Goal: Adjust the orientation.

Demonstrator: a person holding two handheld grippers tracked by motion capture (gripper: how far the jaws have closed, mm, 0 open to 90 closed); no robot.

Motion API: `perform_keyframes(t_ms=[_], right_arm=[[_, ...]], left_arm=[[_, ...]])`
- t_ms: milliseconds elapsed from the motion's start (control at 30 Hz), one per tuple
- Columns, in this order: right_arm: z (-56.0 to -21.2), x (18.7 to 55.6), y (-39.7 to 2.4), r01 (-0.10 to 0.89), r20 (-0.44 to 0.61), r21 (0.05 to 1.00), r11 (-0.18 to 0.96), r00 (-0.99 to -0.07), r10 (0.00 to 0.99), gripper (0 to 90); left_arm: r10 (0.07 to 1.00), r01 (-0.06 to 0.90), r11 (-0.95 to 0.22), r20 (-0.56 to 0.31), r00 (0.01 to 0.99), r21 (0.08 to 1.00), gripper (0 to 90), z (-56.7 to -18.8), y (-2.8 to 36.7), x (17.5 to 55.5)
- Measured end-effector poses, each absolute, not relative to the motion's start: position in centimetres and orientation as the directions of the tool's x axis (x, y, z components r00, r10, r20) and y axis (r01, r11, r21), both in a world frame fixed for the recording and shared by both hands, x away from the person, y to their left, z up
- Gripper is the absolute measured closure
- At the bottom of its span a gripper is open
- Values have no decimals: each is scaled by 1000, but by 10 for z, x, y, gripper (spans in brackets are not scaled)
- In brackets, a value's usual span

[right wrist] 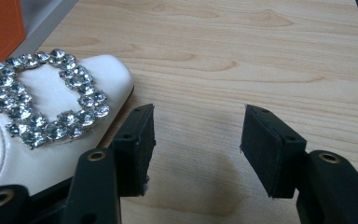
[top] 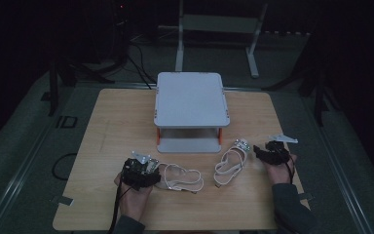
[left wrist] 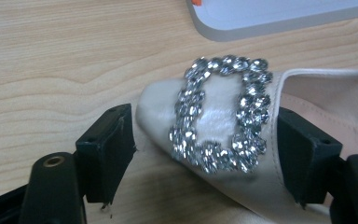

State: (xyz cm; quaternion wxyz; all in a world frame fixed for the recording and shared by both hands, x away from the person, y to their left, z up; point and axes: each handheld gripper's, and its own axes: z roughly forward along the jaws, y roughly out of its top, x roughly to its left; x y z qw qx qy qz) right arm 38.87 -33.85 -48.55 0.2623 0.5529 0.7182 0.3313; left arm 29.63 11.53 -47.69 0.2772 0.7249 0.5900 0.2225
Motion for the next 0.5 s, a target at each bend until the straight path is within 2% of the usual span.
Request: perform_keyframes(t_ms=[167, 500], right_arm=[[-486, 389, -338, 621, -13, 765, 172, -252, 968, 441], [-487, 389, -338, 622, -15, 763, 174, -252, 967, 441]], left_arm=[[981, 730, -136, -9, 191, 670, 326, -476, 123, 303], [985, 743, -69, -71, 155, 666, 339, -478, 146, 324]])
